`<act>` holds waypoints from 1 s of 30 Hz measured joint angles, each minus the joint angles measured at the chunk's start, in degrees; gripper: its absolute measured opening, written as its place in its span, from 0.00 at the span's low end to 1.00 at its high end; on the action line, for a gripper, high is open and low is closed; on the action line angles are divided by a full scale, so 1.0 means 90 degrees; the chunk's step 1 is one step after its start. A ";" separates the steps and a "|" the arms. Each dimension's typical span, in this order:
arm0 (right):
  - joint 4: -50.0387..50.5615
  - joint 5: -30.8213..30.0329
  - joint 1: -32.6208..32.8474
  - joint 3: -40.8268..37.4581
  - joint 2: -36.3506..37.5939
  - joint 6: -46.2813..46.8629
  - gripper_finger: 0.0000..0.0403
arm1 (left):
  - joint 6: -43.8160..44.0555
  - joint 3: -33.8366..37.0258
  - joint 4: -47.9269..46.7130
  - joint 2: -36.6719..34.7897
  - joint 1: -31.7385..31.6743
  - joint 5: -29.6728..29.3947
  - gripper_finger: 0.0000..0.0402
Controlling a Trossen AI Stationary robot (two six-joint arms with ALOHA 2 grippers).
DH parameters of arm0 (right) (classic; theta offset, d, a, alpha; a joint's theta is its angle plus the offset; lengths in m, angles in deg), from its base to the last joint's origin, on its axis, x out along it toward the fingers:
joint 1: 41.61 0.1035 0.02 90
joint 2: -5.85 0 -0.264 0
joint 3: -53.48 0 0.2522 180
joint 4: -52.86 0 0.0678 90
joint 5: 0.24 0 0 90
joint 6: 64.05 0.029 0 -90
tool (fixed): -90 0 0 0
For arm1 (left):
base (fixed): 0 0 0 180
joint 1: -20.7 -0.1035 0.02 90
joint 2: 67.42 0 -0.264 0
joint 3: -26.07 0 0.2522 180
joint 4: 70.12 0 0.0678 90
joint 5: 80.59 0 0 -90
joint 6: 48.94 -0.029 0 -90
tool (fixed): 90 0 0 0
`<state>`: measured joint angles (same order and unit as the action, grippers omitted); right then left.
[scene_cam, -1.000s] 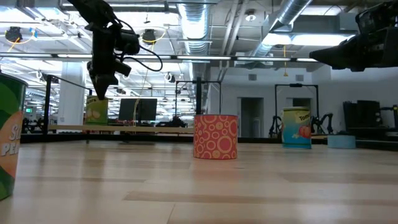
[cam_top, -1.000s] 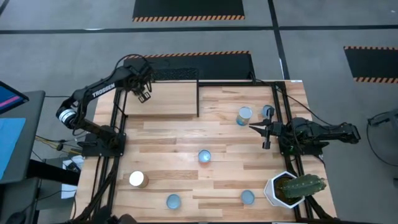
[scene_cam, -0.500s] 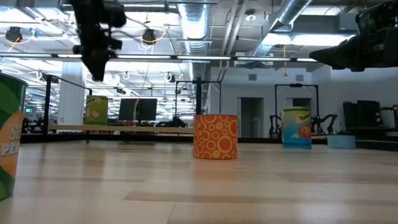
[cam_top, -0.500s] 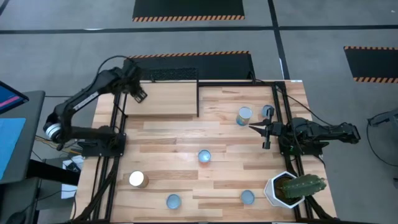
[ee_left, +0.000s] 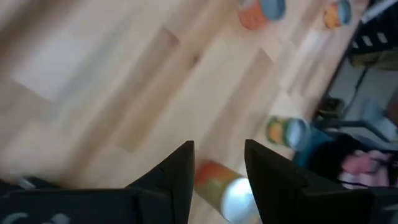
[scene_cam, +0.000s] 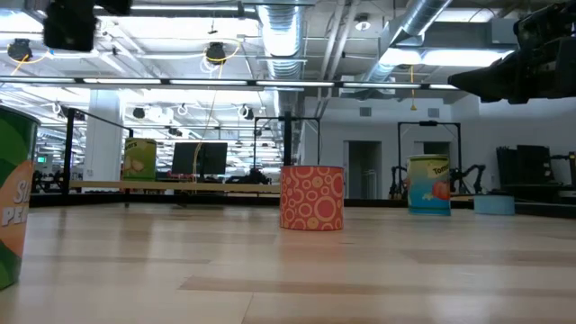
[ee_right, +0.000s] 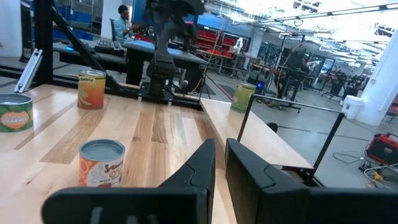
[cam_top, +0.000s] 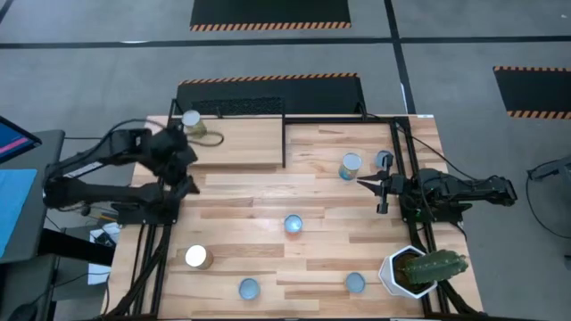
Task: Pick and place cans onto a shelf
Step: Put the canned green beans on the shelf
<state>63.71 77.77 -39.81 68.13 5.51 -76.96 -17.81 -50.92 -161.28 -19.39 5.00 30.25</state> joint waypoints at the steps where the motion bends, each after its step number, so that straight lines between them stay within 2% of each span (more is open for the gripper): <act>1: 0.0013 0.0000 0.0000 0.0002 0.0000 0.0000 0.15 | 0.0398 0.0000 0.0025 -0.0039 0.0362 -0.0065 0.32; 5: 0.0052 0.0011 0.0000 0.0005 0.0000 0.0002 0.15 | 0.1668 0.0080 0.0304 -0.0038 0.1821 -0.0404 0.32; 9: 0.0061 0.0014 0.0000 0.0005 0.0000 0.0225 0.15 | 0.2600 0.0646 0.1095 0.0108 0.3210 -0.0734 0.32; 14: 0.0067 0.0015 0.0000 0.0005 0.0000 0.0335 0.15 | 0.3440 0.1221 0.1642 0.0549 0.4463 -0.0754 0.32; 17: 0.0072 0.0015 0.0000 0.0005 -0.0001 0.0333 0.15 | 0.3932 0.1330 0.1547 0.0856 0.4948 -0.0907 0.32; 23: 0.0084 0.0015 0.0000 0.0005 -0.0002 0.0330 0.15 | 0.4632 0.1345 0.1593 0.1481 0.5617 -0.1772 0.32; 30: 0.0084 0.0015 0.0000 0.0005 -0.0002 0.0316 0.15 | 0.4938 0.1345 0.1590 0.2282 0.6151 -0.1774 0.32</act>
<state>64.47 77.90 -39.81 68.17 5.48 -74.11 26.63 -38.81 -146.98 1.14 60.36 14.28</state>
